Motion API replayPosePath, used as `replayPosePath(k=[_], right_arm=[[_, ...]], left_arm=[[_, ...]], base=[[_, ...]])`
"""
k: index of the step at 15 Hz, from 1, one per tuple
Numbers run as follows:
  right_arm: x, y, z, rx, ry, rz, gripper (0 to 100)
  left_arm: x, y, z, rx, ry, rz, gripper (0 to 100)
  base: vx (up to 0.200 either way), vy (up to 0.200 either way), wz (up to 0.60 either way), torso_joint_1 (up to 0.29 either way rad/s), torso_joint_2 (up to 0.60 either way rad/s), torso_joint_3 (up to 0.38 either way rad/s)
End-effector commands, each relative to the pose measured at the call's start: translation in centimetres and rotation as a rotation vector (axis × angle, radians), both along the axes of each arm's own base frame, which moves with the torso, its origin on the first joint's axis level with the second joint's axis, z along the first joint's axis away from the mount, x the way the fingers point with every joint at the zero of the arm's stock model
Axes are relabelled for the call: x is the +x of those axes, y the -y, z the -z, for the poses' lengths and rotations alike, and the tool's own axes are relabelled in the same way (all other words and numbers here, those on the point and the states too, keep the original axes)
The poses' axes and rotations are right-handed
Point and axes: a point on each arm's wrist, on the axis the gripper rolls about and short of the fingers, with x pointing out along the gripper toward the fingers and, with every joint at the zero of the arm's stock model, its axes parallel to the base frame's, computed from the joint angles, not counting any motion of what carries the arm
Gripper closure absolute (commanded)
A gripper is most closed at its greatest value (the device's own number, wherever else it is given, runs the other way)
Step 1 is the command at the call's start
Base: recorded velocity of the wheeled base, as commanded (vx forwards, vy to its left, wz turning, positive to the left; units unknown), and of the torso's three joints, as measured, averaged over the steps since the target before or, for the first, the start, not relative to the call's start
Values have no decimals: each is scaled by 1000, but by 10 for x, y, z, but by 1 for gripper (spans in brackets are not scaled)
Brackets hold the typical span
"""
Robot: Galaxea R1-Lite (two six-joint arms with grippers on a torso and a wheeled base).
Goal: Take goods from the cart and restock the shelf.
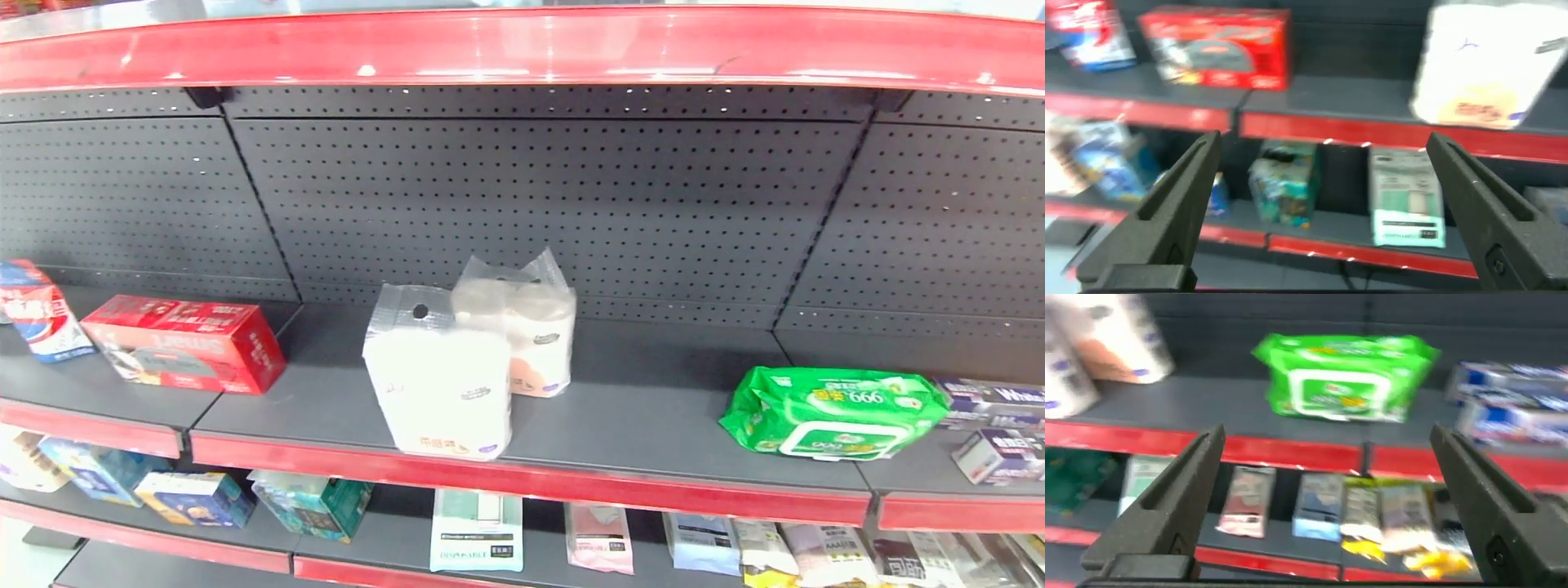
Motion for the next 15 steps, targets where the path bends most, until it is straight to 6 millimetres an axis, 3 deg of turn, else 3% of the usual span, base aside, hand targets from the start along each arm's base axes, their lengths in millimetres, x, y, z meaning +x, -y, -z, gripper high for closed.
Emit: replayPosePath(k=[1, 6, 13, 14, 15], right_arm=[[0, 0, 0, -1, -1, -2, 0], [0, 0, 0, -1, -1, -2, 0], [0, 0, 0, 1, -1, -1, 0], [0, 0, 0, 1, -1, -1, 0], [0, 0, 0, 1, -1, -1, 0]], left_arm=[[0, 0, 0, 0, 1, 1, 0], [0, 0, 0, 0, 1, 1, 0], [0, 0, 0, -3, 3, 5, 0], [-3, 0, -14, -5, 43, 7, 0], [-3, -1, -57, -27, 69, 17, 0]], base=[[0, 0, -600, 17, 2, -2], [0, 0, -600, 0, -1, 2], [0, 0, 0, 0, 0, 0], [0, 0, 0, 0, 0, 0], [0, 0, 0, 0, 0, 0]])
